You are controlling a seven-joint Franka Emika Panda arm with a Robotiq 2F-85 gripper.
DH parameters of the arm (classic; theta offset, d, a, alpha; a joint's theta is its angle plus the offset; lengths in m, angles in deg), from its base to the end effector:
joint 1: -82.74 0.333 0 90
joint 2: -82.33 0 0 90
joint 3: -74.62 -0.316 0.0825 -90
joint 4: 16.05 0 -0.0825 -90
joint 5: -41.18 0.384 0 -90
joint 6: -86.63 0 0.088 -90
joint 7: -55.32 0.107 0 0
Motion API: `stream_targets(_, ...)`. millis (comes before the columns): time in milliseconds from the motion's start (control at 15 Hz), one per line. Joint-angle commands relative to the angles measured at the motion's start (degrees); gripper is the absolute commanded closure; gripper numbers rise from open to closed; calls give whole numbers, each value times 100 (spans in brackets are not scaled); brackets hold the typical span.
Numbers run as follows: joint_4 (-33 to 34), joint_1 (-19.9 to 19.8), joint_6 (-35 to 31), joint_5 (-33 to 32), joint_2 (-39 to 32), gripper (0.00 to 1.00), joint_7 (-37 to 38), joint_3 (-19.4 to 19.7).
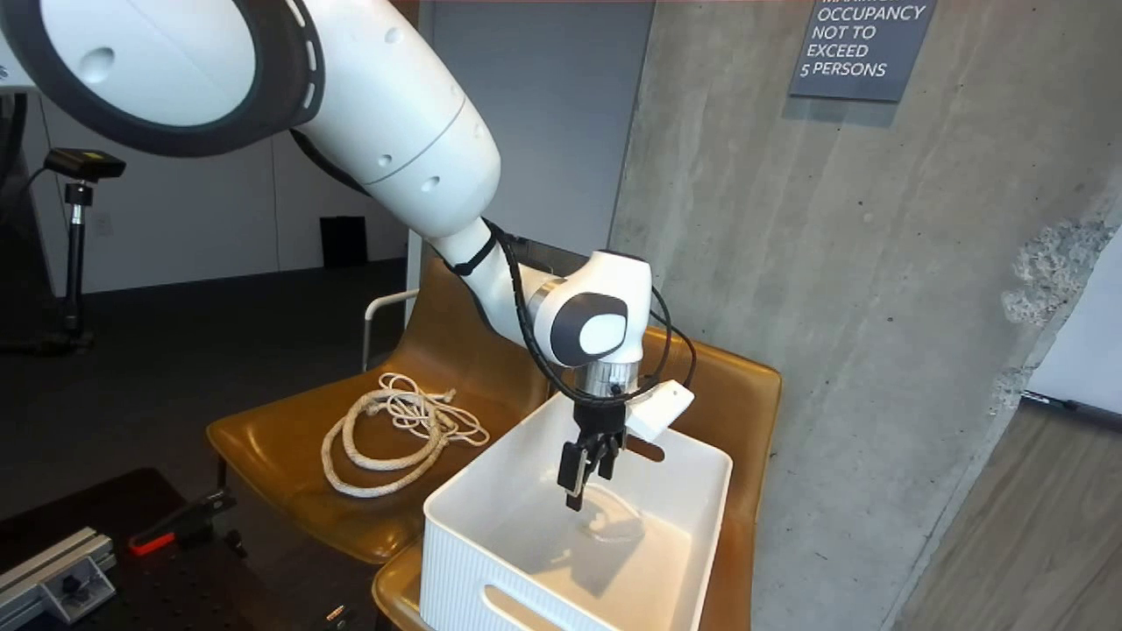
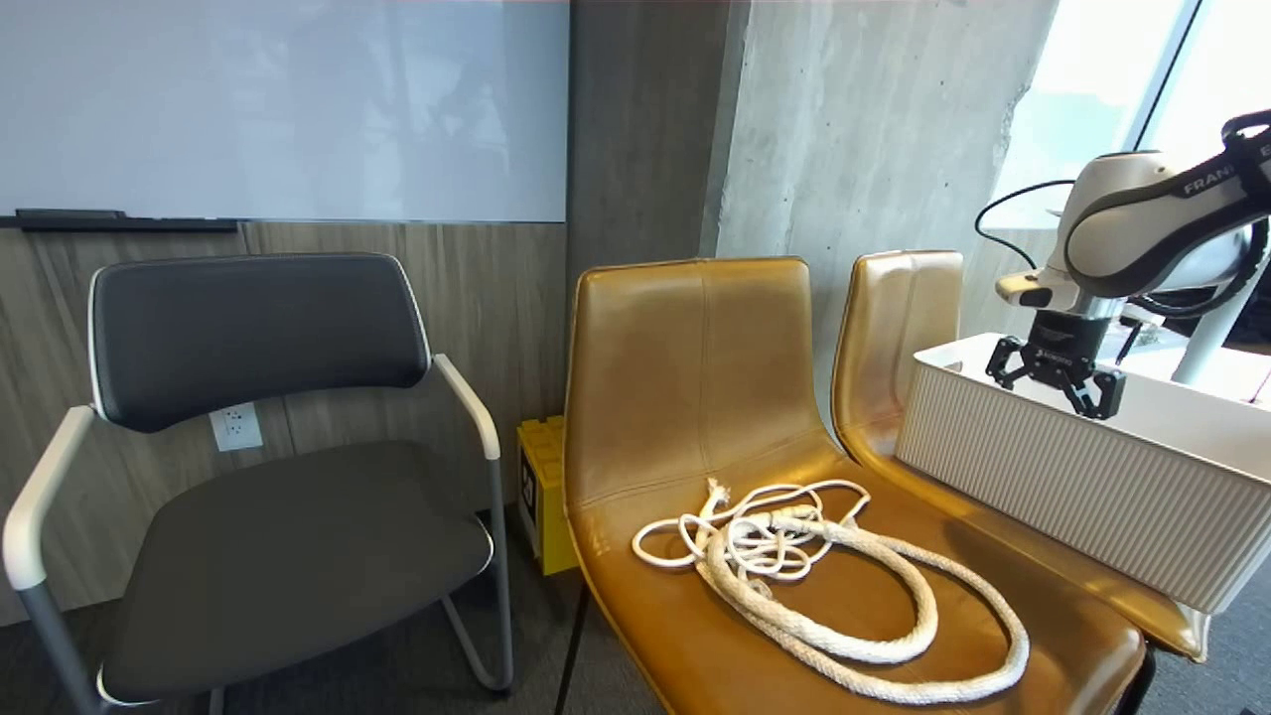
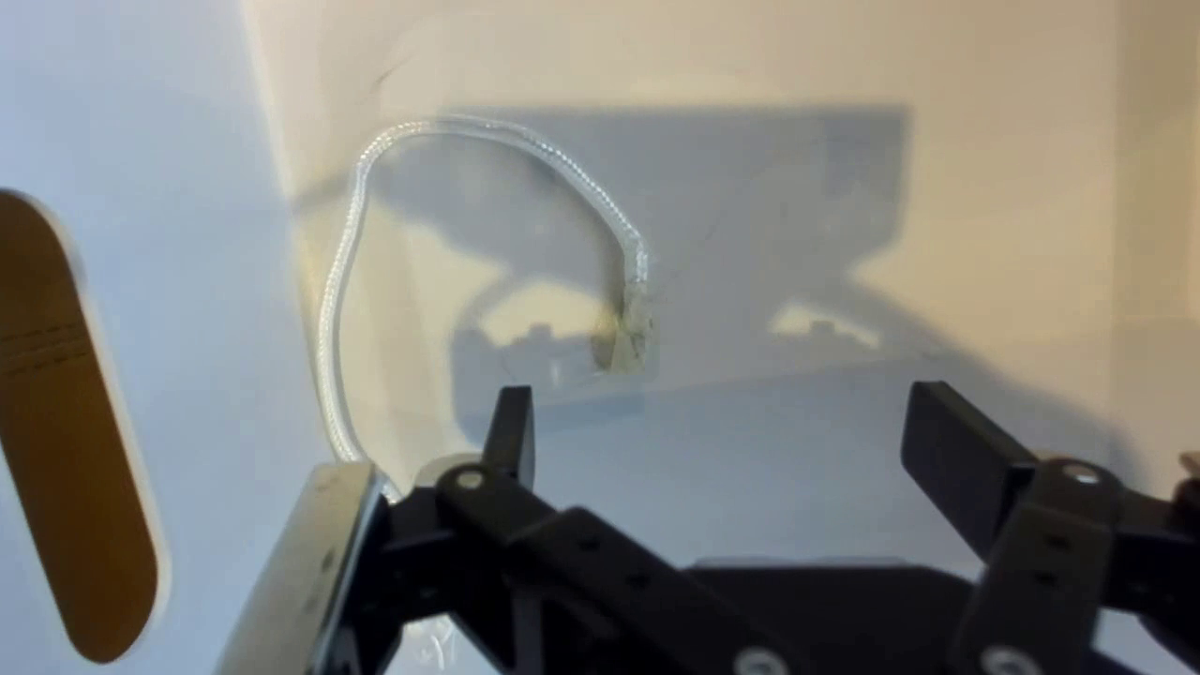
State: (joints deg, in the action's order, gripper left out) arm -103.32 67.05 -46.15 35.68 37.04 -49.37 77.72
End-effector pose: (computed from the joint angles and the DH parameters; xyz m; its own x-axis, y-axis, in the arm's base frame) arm 0.6734 -0.2247 0.1918 -0.0111 0.9944 -0.1052 0.9996 0.0082 -0.0278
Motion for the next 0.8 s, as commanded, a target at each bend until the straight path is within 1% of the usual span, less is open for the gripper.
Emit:
stream_targets(0, 237, -146, -100, -169, -364, 0, -291, -30)
stream_targets(267, 255, -209, -336, -201, -639, 0, -570, -55)
stream_targets(333, 69, -184, -431, -214, -479, 0, -628, -78)
stream_targets(533, 199, -139, -911, -389, -735, 0, -851, -30)
stream_targets(733, 316, -102, -1049, -583, -941, 0, -894, 38)
